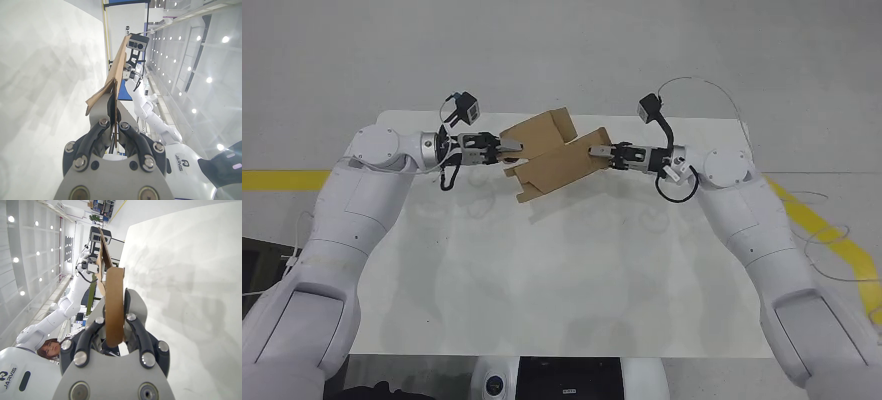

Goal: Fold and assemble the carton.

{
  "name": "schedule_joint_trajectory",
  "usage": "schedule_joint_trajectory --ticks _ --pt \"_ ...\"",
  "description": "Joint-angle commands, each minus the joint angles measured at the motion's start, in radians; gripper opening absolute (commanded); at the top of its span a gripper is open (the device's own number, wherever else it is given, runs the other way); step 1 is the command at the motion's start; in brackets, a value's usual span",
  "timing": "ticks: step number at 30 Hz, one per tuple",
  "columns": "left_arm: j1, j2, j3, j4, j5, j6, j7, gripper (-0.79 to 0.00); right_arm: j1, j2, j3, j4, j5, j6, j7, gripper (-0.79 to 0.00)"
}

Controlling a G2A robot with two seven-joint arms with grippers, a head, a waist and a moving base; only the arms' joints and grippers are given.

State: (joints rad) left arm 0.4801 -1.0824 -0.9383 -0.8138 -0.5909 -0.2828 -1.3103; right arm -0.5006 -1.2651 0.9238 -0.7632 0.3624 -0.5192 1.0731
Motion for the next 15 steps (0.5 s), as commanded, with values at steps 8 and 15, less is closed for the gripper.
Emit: schedule_joint_trajectory --ticks 8,15 --pt "0.01 0.004 -0.021 -0.038 0.009 -0.053 -0.062 -0.785 -0.012 0.021 0.078 -0.035 0.087 -0.076 0.053 -0.028" --pt "0.027 0.005 -0.027 -0.081 0.002 -0.103 -0.123 -0.785 -0.038 -0.008 0.039 -0.095 0.296 -0.05 0.178 -0.08"
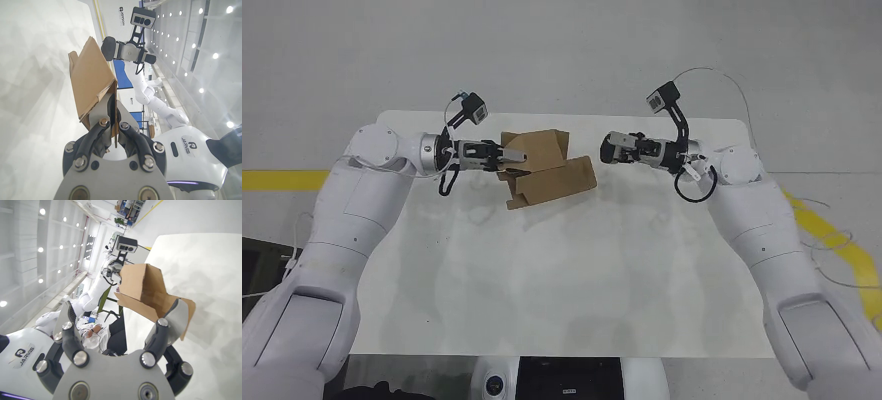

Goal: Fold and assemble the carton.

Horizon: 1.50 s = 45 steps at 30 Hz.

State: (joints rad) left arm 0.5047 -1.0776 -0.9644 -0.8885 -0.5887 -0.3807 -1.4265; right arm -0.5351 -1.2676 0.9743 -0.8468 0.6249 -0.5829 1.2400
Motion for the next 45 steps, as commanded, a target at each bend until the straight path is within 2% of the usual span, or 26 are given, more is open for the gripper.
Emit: schedule_joint_trajectory --ticks 1,5,11,24,40,45 --pt "0.004 0.001 -0.001 -0.014 0.001 -0.004 -0.009 -0.785 -0.005 -0.01 -0.021 -0.022 0.056 0.021 0.019 -0.086" --pt "0.015 0.004 -0.004 -0.044 0.006 0.0 -0.013 -0.785 -0.006 -0.026 -0.062 -0.047 0.097 0.051 0.049 -0.126" --pt "0.03 0.01 -0.015 -0.081 -0.021 0.015 -0.028 -0.785 0.004 -0.037 -0.096 -0.041 0.096 0.057 0.054 -0.139" --pt "0.061 0.031 -0.035 -0.164 -0.027 0.033 -0.046 -0.785 0.034 -0.025 -0.108 -0.032 0.059 0.058 0.056 -0.163" --pt "0.072 0.041 -0.039 -0.192 -0.054 0.04 -0.053 -0.785 0.028 -0.042 -0.143 -0.021 0.174 0.097 0.095 -0.243" --pt "0.075 0.043 -0.035 -0.183 -0.045 0.038 -0.051 -0.785 0.038 -0.04 -0.133 -0.022 0.166 0.11 0.108 -0.259"
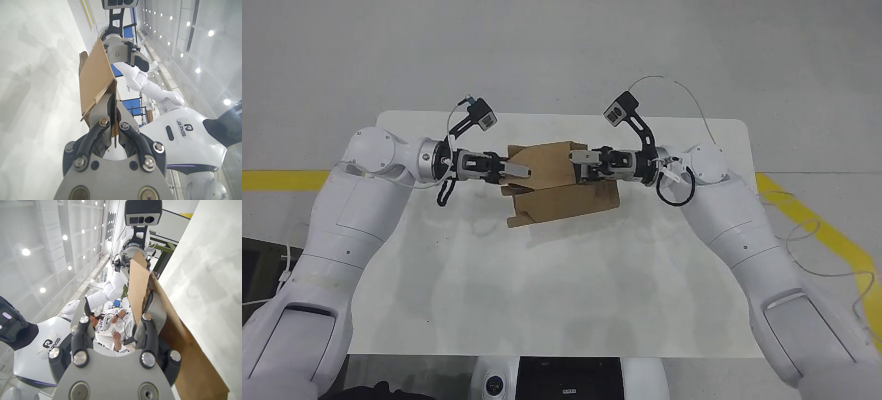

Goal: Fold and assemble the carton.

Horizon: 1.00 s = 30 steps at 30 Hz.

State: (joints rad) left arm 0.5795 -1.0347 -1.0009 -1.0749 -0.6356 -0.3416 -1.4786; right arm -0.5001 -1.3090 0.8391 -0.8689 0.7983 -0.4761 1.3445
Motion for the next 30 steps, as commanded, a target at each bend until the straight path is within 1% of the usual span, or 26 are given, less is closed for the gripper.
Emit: schedule_joint_trajectory --ticks 1,8,12,15,17,18,21,23,24,26,27,28,30 --pt "0.0 0.001 0.002 0.005 0.004 -0.001 0.001 -0.785 0.005 0.002 0.003 0.001 -0.01 0.007 0.007 -0.259" --pt "-0.003 0.001 0.012 0.009 0.007 0.0 0.0 -0.785 0.022 0.003 -0.01 -0.01 -0.046 0.034 0.034 -0.268" --pt "-0.003 0.0 0.021 0.005 0.007 0.002 -0.002 -0.785 0.039 -0.004 -0.037 -0.004 -0.072 0.033 0.033 -0.289" --pt "-0.005 0.0 0.027 0.002 0.008 0.003 -0.003 -0.785 0.051 -0.01 -0.057 0.006 -0.079 0.026 0.026 -0.326" --pt "-0.006 0.0 0.029 0.001 0.007 0.003 -0.003 -0.785 0.058 -0.013 -0.067 0.013 -0.08 0.022 0.022 -0.397" --pt "-0.006 0.001 0.03 0.001 0.007 0.003 -0.003 -0.785 0.06 -0.014 -0.071 0.016 -0.078 0.02 0.02 -0.419" --pt "-0.006 0.001 0.034 0.0 0.006 0.004 -0.004 -0.785 0.066 -0.016 -0.08 0.025 -0.08 0.013 0.013 -0.437" --pt "-0.006 0.001 0.037 -0.002 0.006 0.005 -0.005 -0.785 0.072 -0.016 -0.088 0.034 -0.092 0.007 0.007 -0.477" --pt "-0.007 0.002 0.037 -0.002 0.006 0.006 -0.005 -0.785 0.074 -0.016 -0.091 0.038 -0.096 0.004 0.004 -0.477" --pt "-0.007 0.002 0.039 -0.002 0.005 0.005 -0.005 -0.785 0.078 -0.016 -0.097 0.045 -0.099 -0.001 -0.001 -0.548" --pt "-0.007 0.002 0.039 -0.003 0.004 0.005 -0.005 -0.785 0.08 -0.016 -0.1 0.048 -0.101 -0.003 -0.003 -0.566" --pt "-0.007 0.003 0.04 -0.003 0.003 0.005 -0.005 -0.785 0.082 -0.016 -0.103 0.049 -0.101 -0.004 -0.004 -0.668" --pt "-0.007 0.003 0.041 -0.003 0.001 0.005 -0.005 -0.785 0.084 -0.016 -0.108 0.052 -0.1 -0.006 -0.006 -0.785"
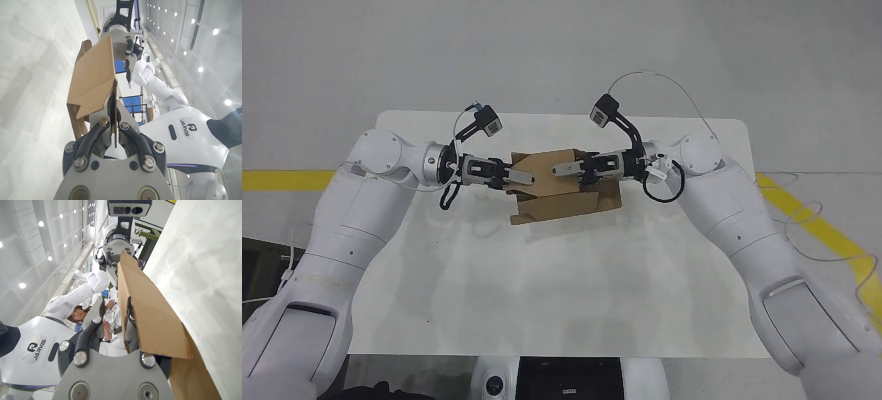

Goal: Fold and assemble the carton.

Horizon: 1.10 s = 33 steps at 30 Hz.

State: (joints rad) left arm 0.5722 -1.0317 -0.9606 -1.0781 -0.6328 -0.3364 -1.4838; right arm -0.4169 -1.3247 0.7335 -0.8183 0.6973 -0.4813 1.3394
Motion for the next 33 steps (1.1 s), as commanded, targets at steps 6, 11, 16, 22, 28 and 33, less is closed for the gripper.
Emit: schedule_joint_trajectory --ticks 6,11,16,22,28,33 --pt "-0.001 0.002 0.001 0.0 -0.005 0.0 0.0 -0.548 0.003 -0.001 -0.017 0.009 0.012 -0.005 -0.005 -0.785" --pt "0.0 0.004 -0.001 0.003 -0.018 0.002 -0.002 -0.034 0.008 -0.002 -0.026 0.023 0.013 -0.009 -0.009 -0.785" --pt "0.002 0.004 -0.011 0.013 -0.061 0.009 -0.009 0.0 0.013 -0.003 -0.035 0.039 -0.001 -0.027 -0.027 -0.785" --pt "0.005 0.0 -0.024 0.029 -0.147 0.041 -0.041 0.0 0.012 -0.006 -0.046 0.06 -0.021 -0.064 -0.064 -0.785" --pt "0.008 -0.006 -0.018 0.045 -0.224 0.053 -0.052 0.0 0.016 -0.014 -0.056 0.09 -0.041 -0.098 -0.099 -0.785" --pt "-0.005 -0.006 -0.012 0.055 -0.271 0.063 -0.052 0.0 0.021 -0.022 -0.065 0.103 -0.05 -0.118 -0.118 -0.785"
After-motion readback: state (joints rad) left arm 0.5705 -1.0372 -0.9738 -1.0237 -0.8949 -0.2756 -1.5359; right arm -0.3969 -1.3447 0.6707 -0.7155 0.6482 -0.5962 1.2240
